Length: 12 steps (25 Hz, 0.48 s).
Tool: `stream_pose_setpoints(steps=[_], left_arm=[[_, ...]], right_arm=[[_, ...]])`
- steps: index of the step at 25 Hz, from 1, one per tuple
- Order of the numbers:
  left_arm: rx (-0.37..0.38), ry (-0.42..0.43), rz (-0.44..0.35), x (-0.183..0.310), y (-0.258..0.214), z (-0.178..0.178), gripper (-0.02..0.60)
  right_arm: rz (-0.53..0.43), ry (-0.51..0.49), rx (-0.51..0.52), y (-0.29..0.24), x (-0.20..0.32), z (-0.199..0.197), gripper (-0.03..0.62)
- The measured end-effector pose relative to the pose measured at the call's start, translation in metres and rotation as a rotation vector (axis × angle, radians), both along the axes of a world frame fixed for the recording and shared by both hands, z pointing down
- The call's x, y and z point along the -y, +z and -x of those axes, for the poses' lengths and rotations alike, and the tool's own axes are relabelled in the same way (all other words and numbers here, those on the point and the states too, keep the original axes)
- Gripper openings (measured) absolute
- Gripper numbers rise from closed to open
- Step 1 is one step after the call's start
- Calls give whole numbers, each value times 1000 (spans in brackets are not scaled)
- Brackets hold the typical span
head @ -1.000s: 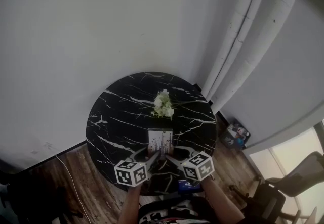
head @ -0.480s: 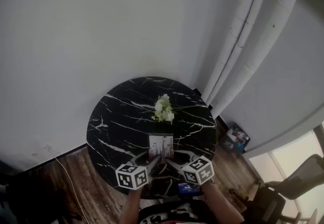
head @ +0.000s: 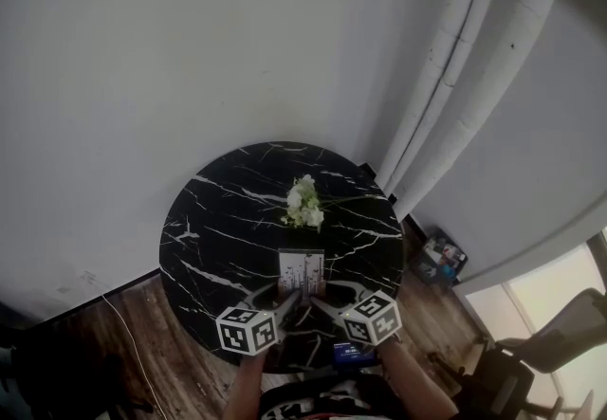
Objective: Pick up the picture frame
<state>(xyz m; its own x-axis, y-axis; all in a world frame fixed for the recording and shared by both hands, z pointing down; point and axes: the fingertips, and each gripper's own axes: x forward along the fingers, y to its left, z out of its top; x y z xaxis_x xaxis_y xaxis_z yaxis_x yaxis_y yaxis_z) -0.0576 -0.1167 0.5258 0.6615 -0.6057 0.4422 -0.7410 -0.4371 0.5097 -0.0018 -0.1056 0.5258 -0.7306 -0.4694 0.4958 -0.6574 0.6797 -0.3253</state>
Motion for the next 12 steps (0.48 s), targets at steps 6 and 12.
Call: stream_pose_setpoints(steps=[6,12], left_arm=[[0,-3,5,3,1,-3,229],[-3,-3,5,9,2,-4,229]], right_arm=[[1,-5,-2,1,3,-4,176],[4,-6,1,2,9,-4,176]])
